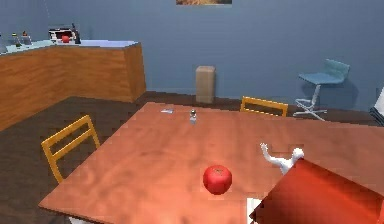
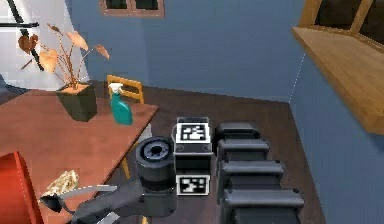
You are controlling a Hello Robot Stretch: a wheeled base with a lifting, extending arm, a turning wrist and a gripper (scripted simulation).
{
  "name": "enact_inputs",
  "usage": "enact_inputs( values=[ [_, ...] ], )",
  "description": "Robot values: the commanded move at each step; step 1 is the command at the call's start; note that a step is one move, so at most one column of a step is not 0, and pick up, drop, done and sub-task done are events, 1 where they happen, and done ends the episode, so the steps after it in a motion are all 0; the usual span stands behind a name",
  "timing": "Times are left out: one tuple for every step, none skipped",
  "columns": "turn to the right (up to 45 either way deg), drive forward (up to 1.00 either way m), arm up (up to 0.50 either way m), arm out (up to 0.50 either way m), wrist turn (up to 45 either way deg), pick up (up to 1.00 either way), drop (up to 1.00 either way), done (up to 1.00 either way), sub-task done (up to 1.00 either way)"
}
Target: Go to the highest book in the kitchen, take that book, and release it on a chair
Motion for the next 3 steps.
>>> enact_inputs(
  values=[
    [0.0,0.00,-0.50,0.00,0.0,0.00,0.00,0.00,0.00],
    [0.0,0.00,0.00,0.00,0.0,0.00,1.00,0.00,0.00],
    [0.0,0.00,0.00,-0.04,0.0,0.00,0.00,0.00,0.00]
  ],
)
